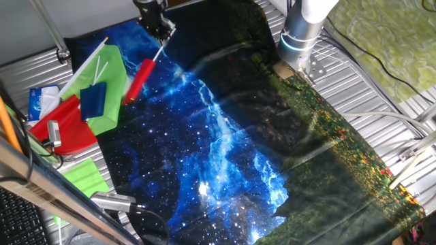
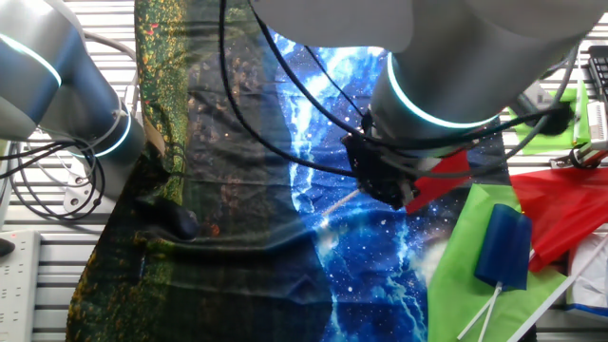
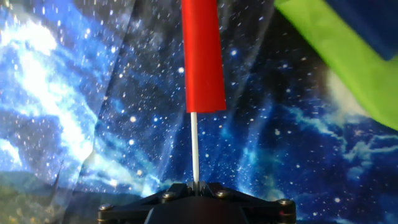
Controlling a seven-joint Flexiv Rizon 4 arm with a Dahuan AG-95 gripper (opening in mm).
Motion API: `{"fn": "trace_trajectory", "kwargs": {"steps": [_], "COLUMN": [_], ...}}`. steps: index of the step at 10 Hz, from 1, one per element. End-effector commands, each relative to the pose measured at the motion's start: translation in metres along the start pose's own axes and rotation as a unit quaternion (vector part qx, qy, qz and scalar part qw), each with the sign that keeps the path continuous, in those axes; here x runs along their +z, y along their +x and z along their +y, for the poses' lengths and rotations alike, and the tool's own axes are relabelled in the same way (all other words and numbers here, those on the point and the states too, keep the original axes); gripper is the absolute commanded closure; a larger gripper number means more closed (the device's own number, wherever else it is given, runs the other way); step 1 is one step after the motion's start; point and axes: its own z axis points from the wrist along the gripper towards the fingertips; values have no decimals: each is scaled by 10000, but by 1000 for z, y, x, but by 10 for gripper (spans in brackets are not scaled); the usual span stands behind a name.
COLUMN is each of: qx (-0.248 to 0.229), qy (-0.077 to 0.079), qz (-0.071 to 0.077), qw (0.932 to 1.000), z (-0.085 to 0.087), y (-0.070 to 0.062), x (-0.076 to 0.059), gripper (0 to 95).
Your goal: Wave the flag
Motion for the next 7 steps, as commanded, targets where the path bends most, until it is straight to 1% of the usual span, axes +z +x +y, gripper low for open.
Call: {"fn": "trace_trajectory", "kwargs": {"steps": [1, 2, 3, 4, 5, 6, 7], "qx": [-3779, -4062, -3981, -3663, -3209, -2625, -2067], "qy": [736, 820, 811, 769, 689, 546, 431], "qz": [179, 247, 249, 223, 200, 226, 263], "qw": [9227, 9098, 9134, 9270, 9444, 9631, 9771], "z": [-5, -5, -6, -5, -5, -5, -5], "y": [-3, -6, -7, -7, -7, -6, -6], "x": [0, -1, -2, -2, -2, -2, -2], "gripper": [950, 950, 950, 950, 950, 950, 950]}}
